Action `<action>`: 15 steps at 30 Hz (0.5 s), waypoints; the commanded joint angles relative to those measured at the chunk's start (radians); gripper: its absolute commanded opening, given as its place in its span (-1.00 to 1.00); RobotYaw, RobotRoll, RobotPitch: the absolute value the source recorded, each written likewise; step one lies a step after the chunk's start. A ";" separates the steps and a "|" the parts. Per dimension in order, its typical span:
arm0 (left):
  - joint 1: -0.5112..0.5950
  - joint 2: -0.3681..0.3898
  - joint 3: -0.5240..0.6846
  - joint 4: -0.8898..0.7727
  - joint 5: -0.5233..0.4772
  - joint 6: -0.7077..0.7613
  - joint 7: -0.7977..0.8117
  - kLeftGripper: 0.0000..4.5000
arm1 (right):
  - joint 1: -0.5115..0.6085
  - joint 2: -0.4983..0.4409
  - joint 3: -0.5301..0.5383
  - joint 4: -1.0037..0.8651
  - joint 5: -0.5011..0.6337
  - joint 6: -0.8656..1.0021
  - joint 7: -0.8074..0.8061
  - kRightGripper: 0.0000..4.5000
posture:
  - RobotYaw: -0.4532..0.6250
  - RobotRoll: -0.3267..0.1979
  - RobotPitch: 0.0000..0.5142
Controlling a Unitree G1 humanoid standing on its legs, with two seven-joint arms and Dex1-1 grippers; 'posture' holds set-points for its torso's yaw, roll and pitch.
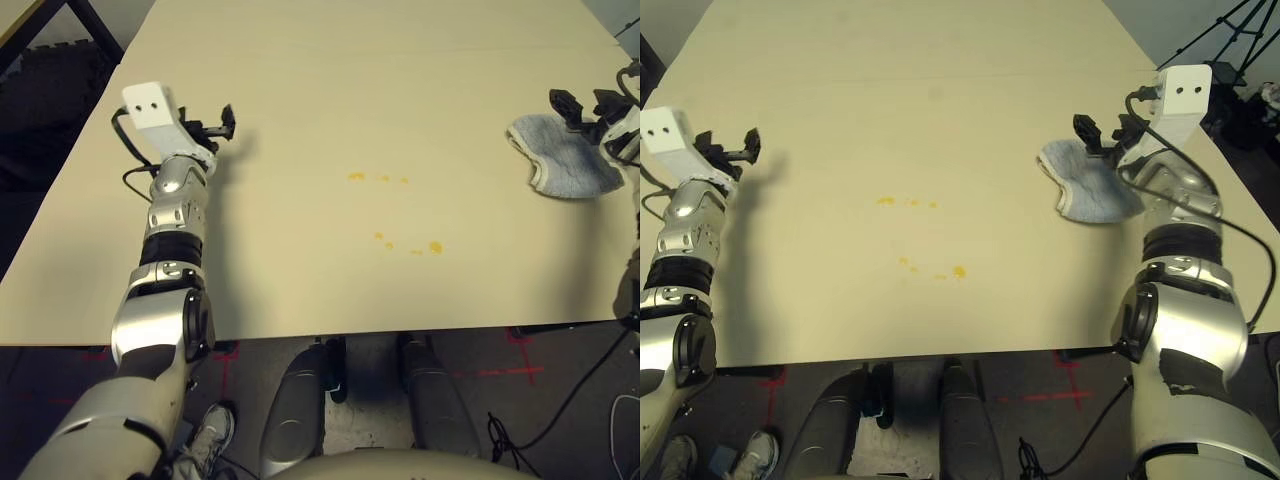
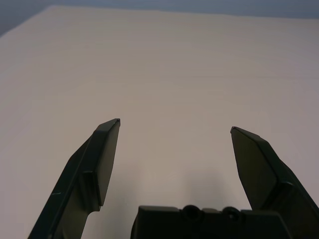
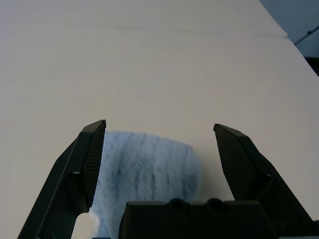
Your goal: Wipe the water off the table with a rag.
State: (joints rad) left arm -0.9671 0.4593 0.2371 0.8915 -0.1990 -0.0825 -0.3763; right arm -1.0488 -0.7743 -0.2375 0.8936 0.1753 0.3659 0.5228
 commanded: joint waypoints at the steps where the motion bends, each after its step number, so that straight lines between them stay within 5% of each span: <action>1: -0.017 0.034 -0.016 -0.024 -0.003 0.063 -0.078 1.00 | 0.073 -0.021 0.040 -0.115 -0.016 0.157 0.022 0.98 | -0.19 0.25 0.08; 7: -0.048 0.080 -0.030 -0.079 -0.030 0.204 -0.216 1.00 | 0.149 -0.009 0.064 -0.229 -0.011 0.279 0.050 0.98 | -0.16 0.25 0.08; 15: -0.098 0.090 -0.019 -0.068 -0.028 0.220 -0.227 1.00 | 0.104 0.036 0.099 -0.068 -0.053 0.199 0.047 0.98 | -0.13 0.25 0.10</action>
State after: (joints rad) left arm -1.0795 0.5441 0.2172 0.8233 -0.2275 0.1228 -0.6003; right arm -0.9334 -0.7425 -0.1445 0.7794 0.1372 0.5820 0.5755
